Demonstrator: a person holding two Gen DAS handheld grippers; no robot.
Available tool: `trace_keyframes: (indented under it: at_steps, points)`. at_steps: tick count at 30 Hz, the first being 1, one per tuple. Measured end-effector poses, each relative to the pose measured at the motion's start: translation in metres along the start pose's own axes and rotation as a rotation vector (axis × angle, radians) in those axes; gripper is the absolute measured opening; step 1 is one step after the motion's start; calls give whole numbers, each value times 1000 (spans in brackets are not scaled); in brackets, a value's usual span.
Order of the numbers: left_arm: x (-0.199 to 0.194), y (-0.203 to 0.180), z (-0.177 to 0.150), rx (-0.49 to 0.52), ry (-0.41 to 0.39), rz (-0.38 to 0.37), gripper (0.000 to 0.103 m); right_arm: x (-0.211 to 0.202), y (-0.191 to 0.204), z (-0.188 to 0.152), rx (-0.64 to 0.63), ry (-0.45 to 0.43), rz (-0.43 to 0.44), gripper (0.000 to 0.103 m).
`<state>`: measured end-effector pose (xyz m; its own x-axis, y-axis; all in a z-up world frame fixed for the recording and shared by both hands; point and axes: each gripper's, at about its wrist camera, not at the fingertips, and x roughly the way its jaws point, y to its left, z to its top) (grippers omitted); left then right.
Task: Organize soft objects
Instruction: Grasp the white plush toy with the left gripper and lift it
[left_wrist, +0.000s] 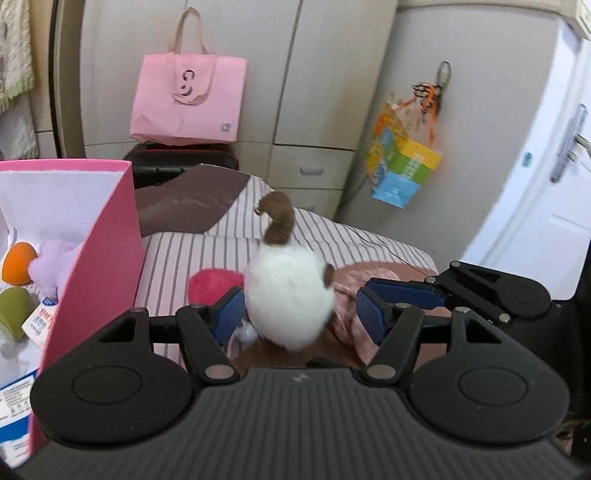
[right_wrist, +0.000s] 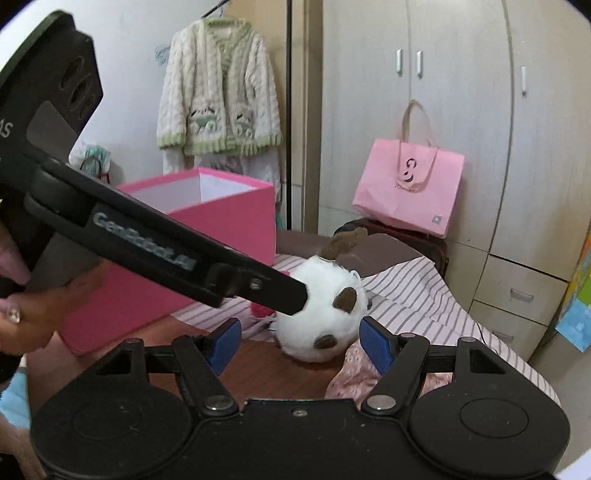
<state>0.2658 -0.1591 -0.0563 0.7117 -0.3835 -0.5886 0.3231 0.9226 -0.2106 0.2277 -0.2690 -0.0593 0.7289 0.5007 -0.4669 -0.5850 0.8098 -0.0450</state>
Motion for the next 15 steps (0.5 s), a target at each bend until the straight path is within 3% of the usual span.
trace_keyframes:
  at_steps: [3, 6, 9, 15]
  points:
    - [14, 4, 3, -47, -70, 34, 63, 18, -8, 8, -1, 24, -11, 79]
    - [27, 10, 4, -96, -44, 21, 63, 36, -23, 14, 70, 80, 9, 79]
    - [37, 10, 2, -76, -19, 49, 63, 47, -31, 14, 106, 101, 44, 79]
    - [43, 8, -4, -96, 32, 6, 64, 67, -37, 7, 158, 154, 110, 78]
